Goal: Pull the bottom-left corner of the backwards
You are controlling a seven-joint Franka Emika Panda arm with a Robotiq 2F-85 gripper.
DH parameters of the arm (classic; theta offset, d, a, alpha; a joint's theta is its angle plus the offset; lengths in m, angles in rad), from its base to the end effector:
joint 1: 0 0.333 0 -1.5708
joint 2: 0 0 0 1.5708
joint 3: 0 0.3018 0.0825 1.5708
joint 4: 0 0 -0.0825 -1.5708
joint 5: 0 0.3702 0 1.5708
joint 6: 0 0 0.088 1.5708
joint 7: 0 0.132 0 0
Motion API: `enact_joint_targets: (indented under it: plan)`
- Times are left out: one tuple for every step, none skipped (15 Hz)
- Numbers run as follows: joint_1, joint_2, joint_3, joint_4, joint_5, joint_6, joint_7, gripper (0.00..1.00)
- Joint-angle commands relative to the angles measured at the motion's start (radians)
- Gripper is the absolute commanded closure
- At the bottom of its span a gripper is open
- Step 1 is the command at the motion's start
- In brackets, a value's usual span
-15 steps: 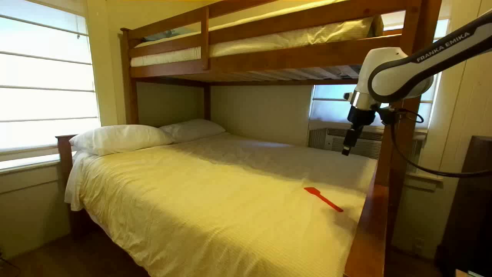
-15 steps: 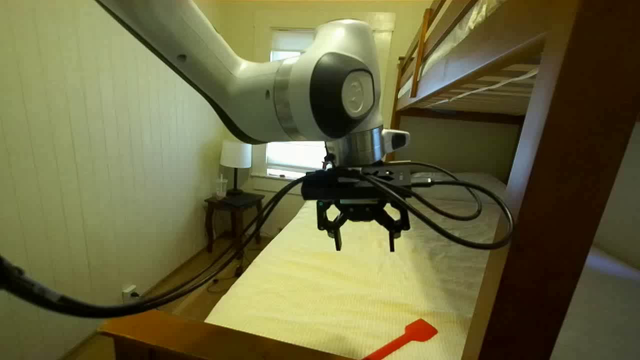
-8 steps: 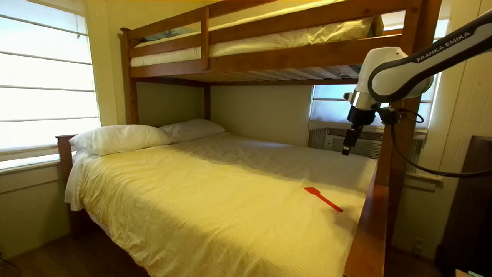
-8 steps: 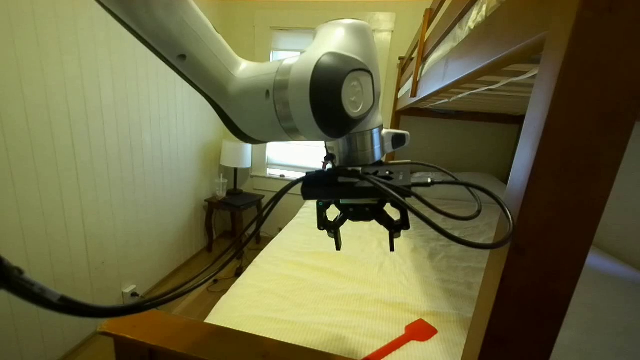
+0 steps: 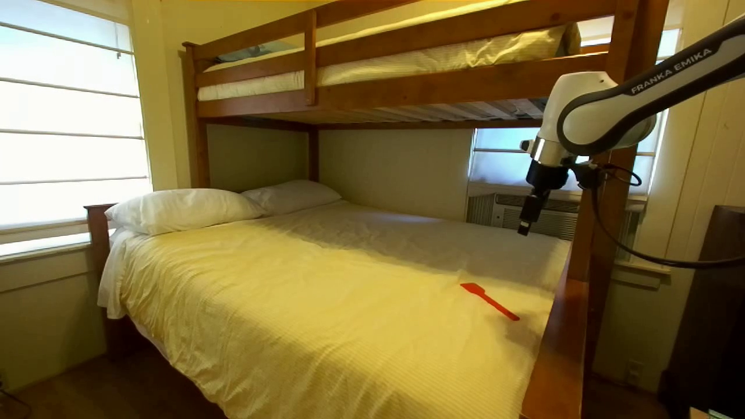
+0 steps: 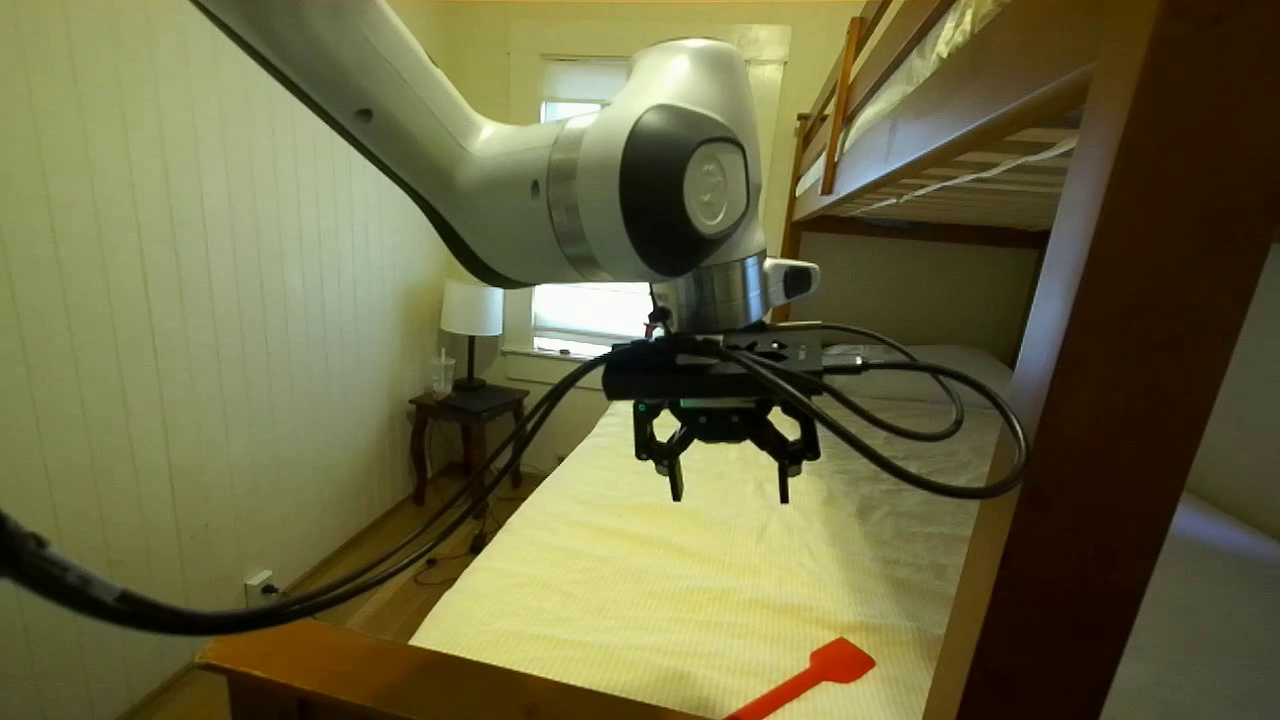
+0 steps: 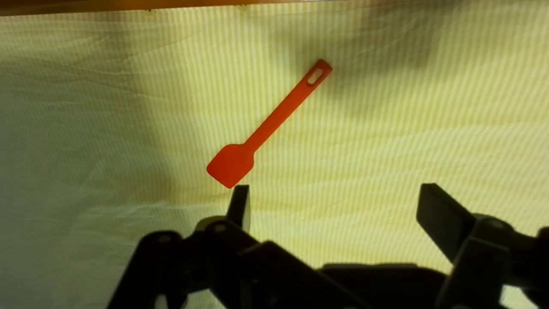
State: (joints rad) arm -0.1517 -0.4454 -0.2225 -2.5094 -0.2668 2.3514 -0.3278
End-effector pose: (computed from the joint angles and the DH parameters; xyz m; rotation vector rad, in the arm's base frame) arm 0.4000 -0.1665 0.4322 2.9102 0.1786 0.3329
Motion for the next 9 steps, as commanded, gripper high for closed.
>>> enact_joint_targets:
  plan:
    - [-0.004,0.014,0.023,-0.009,0.004,-0.008,0.031,0.0]
    - [-0.003,0.023,0.034,-0.018,0.004,0.0,0.059,0.0]
    - [0.002,0.037,0.05,-0.029,0.011,-0.01,0.091,0.0]
    - [0.002,0.048,0.067,-0.038,0.015,-0.011,0.133,0.0]
    - [0.003,0.061,0.082,-0.059,0.011,0.013,0.167,0.0]
    - [-0.004,0.085,0.1,-0.075,-0.001,0.031,0.22,0.0]
    - [-0.011,0.108,0.114,-0.087,-0.012,0.044,0.265,0.0]
    - [-0.011,0.13,0.123,-0.091,-0.007,0.036,0.3,0.0]
    - [-0.008,0.153,0.125,-0.1,0.005,0.051,0.328,0.0]
